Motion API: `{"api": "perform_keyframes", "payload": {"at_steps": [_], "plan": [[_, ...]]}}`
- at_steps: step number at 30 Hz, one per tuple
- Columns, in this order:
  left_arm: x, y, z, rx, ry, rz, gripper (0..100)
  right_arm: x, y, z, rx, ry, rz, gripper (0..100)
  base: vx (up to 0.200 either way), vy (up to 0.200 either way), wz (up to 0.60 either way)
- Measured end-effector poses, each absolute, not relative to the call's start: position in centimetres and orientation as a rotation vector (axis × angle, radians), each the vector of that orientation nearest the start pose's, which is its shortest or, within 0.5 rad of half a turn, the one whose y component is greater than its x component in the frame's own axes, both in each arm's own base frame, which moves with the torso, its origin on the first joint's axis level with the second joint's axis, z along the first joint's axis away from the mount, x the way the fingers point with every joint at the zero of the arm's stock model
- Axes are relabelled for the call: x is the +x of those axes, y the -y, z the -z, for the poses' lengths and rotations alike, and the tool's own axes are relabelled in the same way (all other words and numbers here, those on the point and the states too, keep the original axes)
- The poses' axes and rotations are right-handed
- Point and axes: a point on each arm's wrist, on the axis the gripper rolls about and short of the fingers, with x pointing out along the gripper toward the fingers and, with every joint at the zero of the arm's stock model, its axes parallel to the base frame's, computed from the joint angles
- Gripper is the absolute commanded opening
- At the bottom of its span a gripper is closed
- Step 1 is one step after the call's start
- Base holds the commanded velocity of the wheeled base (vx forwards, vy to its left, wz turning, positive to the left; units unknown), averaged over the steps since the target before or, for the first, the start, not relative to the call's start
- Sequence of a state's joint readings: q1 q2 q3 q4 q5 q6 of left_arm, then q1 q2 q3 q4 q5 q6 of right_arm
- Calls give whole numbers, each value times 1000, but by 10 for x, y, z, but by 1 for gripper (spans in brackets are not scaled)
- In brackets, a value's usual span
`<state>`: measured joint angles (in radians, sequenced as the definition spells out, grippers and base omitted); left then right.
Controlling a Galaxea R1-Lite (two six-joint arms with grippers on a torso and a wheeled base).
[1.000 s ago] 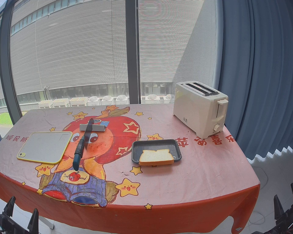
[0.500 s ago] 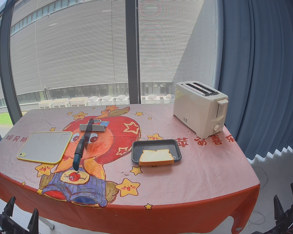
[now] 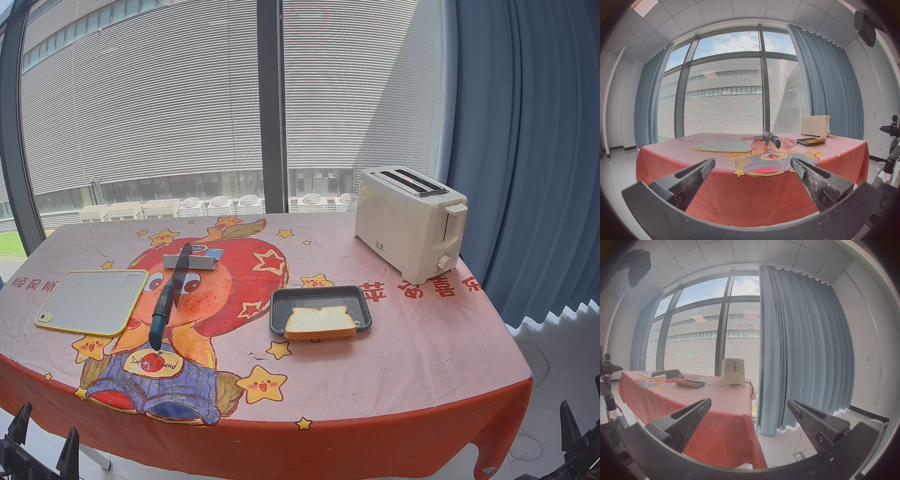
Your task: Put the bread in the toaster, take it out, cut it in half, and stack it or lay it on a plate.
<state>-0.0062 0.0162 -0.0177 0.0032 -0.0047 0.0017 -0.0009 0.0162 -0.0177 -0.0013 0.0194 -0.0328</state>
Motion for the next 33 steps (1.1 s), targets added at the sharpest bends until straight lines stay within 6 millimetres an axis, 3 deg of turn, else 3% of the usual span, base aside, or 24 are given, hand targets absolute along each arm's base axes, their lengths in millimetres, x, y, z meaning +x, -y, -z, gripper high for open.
{"api": "perform_keyframes", "payload": {"at_steps": [29, 33], "plan": [[-23, 0, -80, 2, -2, 10, 100, -23, 0, -81, -40, 6, -16, 100, 0, 0, 0], [-23, 0, -80, 2, -2, 10, 100, -23, 0, -88, -53, 75, -12, 100, 0, 0, 0]]}}
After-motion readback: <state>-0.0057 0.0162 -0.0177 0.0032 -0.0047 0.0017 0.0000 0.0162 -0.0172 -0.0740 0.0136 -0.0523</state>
